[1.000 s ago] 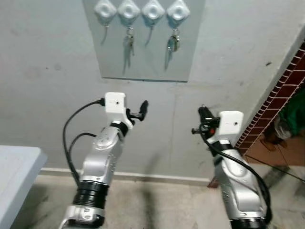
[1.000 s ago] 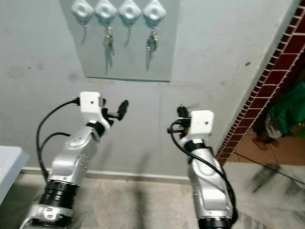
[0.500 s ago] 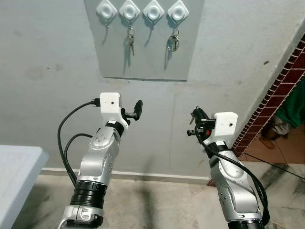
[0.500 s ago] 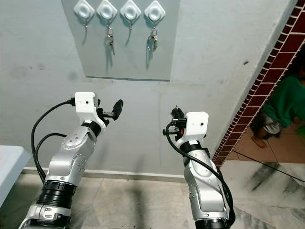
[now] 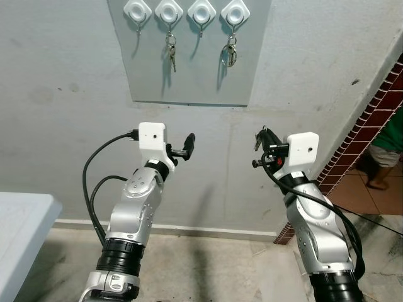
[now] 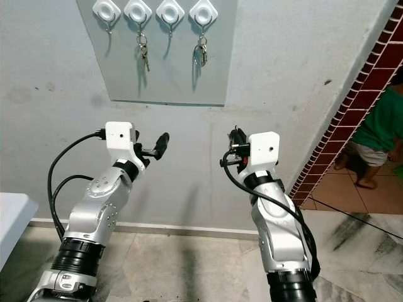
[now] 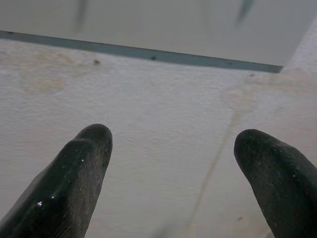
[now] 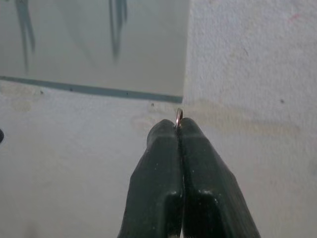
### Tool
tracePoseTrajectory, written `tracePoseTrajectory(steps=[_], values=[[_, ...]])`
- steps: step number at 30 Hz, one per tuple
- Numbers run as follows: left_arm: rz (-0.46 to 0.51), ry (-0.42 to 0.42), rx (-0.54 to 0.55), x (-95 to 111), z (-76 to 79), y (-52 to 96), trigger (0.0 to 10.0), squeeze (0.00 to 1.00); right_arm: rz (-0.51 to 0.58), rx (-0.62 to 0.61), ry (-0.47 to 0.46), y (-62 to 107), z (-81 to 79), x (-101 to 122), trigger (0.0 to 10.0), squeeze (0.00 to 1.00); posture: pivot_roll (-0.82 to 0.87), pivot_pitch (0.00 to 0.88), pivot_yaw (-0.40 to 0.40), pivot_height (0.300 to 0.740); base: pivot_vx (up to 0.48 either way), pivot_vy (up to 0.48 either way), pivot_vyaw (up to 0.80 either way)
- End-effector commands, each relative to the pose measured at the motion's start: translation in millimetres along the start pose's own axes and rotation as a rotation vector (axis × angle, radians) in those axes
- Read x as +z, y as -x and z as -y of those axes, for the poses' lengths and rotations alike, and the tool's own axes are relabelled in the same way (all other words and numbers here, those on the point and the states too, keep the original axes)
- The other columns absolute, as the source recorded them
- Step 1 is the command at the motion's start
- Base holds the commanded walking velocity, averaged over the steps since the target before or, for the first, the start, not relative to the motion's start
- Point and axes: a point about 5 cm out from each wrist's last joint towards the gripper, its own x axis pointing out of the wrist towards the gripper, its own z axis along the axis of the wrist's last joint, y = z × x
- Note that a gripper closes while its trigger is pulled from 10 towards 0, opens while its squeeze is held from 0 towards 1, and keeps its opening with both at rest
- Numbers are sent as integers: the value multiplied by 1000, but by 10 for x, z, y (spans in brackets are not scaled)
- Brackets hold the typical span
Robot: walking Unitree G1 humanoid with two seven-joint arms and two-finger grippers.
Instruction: Hang keys on a hook
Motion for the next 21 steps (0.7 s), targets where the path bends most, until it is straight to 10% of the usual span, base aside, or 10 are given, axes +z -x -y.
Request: tracePoseTrajectory(steps=[1,21], values=[[15,-25,-12,62,29,-8,10000,0,40,-1,5,-59,40,92,10000,0,-96,62,33,732,0,0,0],[95,-72,-137,279,239,-88,10000,0,250,190,-78,-679,-242,677,10000,0,-82,56,19,732,0,0,0]])
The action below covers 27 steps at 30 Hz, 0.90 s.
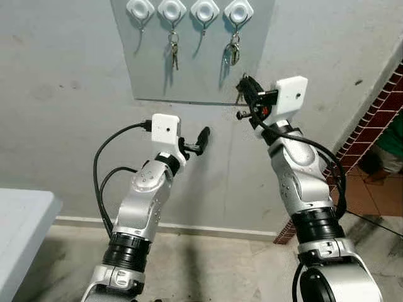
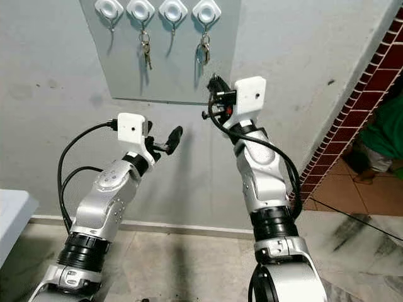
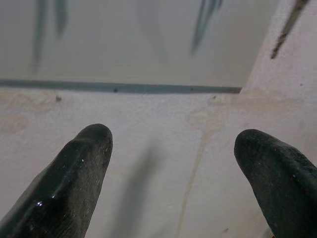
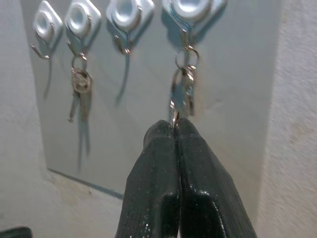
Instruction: Hang keys on a hook
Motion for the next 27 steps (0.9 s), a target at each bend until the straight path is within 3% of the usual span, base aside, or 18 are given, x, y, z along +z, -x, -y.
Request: tracePoseTrajectory(steps=[1,15,27], values=[[35,-26,-32,101,47,-34,10000,0,45,39,-15,-89,-47,95,10000,0,-83,53,19,732,0,0,0],[49,-48,-56,157,70,-88,10000,0,114,121,-139,-305,-205,229,10000,0,-89,38,19,732,0,0,0],[55,-66,-58,188,63,-82,10000,0,100,134,-203,-476,-195,249,10000,0,-79,65,14,732,0,0,0]])
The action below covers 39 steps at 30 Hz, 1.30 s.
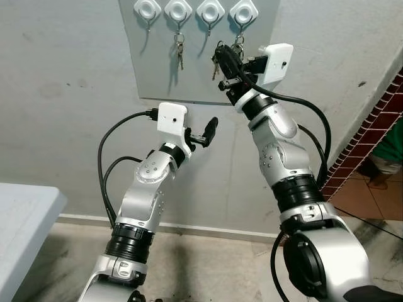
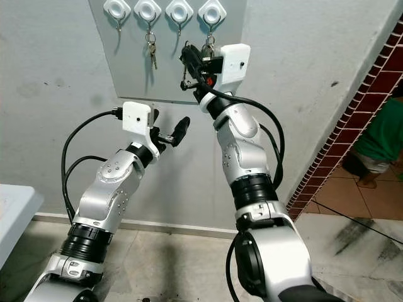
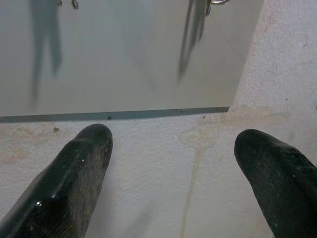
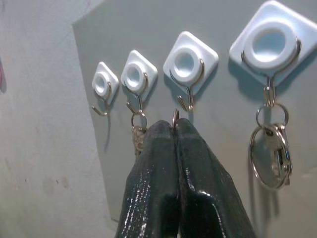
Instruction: Hang keys on a hook
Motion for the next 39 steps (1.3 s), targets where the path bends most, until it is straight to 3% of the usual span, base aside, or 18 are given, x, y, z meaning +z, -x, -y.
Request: tracePoseTrajectory(steps=[1,8,17,39], values=[[15,-24,-18,66,18,-14,10000,0,25,19,-16,-75,-22,70,10000,0,-79,66,14,732,0,0,0],[15,-31,-19,74,26,7,10000,0,-6,50,-88,-132,-45,18,10000,0,-71,78,11,732,0,0,0],[7,-30,-24,59,40,42,10000,0,-28,100,-87,-128,-55,-25,10000,0,-66,92,12,732,0,0,0],[-4,-32,-23,47,44,115,10000,0,47,119,-151,-300,-65,191,10000,0,-45,106,5,732,0,0,0]])
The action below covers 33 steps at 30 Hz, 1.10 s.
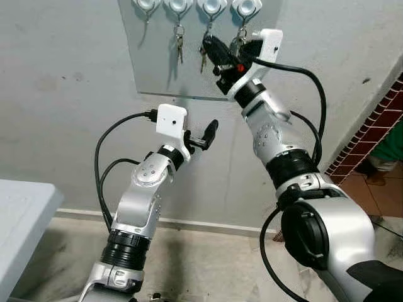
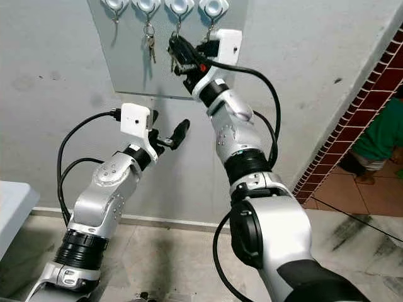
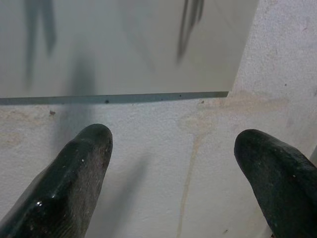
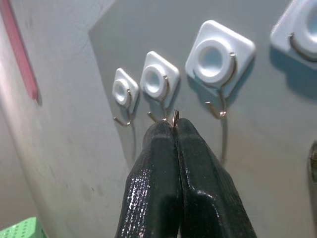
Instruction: Hang keys on a hook
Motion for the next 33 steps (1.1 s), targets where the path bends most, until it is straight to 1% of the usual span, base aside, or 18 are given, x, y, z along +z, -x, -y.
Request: tracePoseTrajectory(steps=[1,6,7,11,16,17,33], values=[[4,-14,-4,23,17,19,10000,0,33,16,-7,-63,-28,90,10000,0,-43,107,4,732,0,0,0],[2,-11,-1,23,20,31,10000,0,54,3,-23,-115,-24,172,10000,0,-39,105,2,732,0,0,0],[1,-9,-1,22,22,33,10000,0,60,0,-39,-131,-26,192,10000,0,-37,104,0,732,0,0,0],[4,-7,0,31,24,39,10000,0,64,2,-60,-158,-37,212,10000,0,-34,104,-4,732,0,0,0],[4,-5,4,35,21,50,10000,0,58,-8,-76,-173,-37,208,10000,0,-32,108,-6,732,0,0,0],[3,-4,5,32,22,56,10000,0,57,-15,-98,-178,-33,205,10000,0,-33,110,-7,732,0,0,0],[5,3,5,48,37,62,10000,0,42,-68,-204,-179,16,177,10000,0,-33,117,-9,732,0,0,0]])
